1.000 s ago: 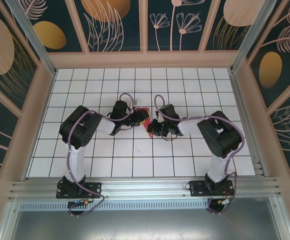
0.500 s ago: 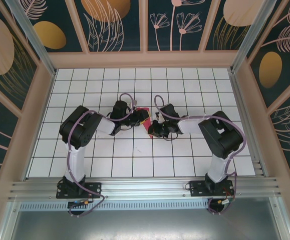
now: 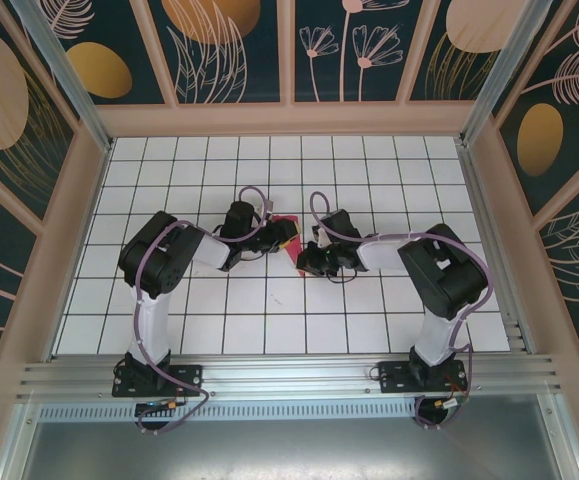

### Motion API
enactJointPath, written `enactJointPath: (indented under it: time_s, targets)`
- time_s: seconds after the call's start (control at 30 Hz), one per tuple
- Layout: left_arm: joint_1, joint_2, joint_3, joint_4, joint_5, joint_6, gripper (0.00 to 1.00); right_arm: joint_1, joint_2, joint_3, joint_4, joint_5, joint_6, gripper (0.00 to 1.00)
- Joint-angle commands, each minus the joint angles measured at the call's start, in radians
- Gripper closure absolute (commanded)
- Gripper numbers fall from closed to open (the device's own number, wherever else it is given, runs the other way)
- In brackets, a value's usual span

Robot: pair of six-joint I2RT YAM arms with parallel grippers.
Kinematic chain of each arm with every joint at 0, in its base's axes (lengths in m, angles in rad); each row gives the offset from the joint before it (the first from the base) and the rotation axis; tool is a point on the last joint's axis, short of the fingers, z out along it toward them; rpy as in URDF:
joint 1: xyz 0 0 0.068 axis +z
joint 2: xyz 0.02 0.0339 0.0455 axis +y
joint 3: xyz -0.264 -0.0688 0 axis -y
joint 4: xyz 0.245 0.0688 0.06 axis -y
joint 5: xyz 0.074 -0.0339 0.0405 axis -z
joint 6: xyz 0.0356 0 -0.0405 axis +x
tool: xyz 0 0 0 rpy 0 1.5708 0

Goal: Fold a paper plane with a square sheet of paper (pick it up from the middle)
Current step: Fold the wing for the fifth time at the center of the table.

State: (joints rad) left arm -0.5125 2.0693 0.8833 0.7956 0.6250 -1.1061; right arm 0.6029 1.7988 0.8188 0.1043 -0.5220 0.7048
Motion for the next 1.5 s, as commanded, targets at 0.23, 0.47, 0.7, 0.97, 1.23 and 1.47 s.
enactJointPath:
  time_s: [0.23,0.47,0.7,0.97,1.23,1.47]
  targets:
    - [0.0,-0.003,0.008,-0.057,-0.008,0.029,0.55,0.005,-0.019,-0.072,-0.101,-0.044,-0.031,0.91]
    - [0.0,-0.003,0.008,-0.061,-0.011,0.029,0.55,0.009,-0.035,-0.069,-0.172,-0.032,-0.087,0.91]
    - [0.0,-0.003,0.017,-0.07,-0.009,0.031,0.55,-0.002,-0.069,-0.088,-0.206,-0.021,-0.087,0.91]
    - [0.001,-0.004,0.011,-0.075,-0.006,0.037,0.55,-0.01,-0.156,-0.049,-0.197,-0.067,-0.06,0.9]
    - [0.0,-0.008,0.005,-0.07,-0.004,0.037,0.55,-0.014,-0.081,0.078,-0.121,-0.094,-0.041,0.89]
    - [0.0,-0.005,0.015,-0.07,0.003,0.038,0.55,-0.017,0.076,0.12,-0.081,-0.091,-0.043,0.89]
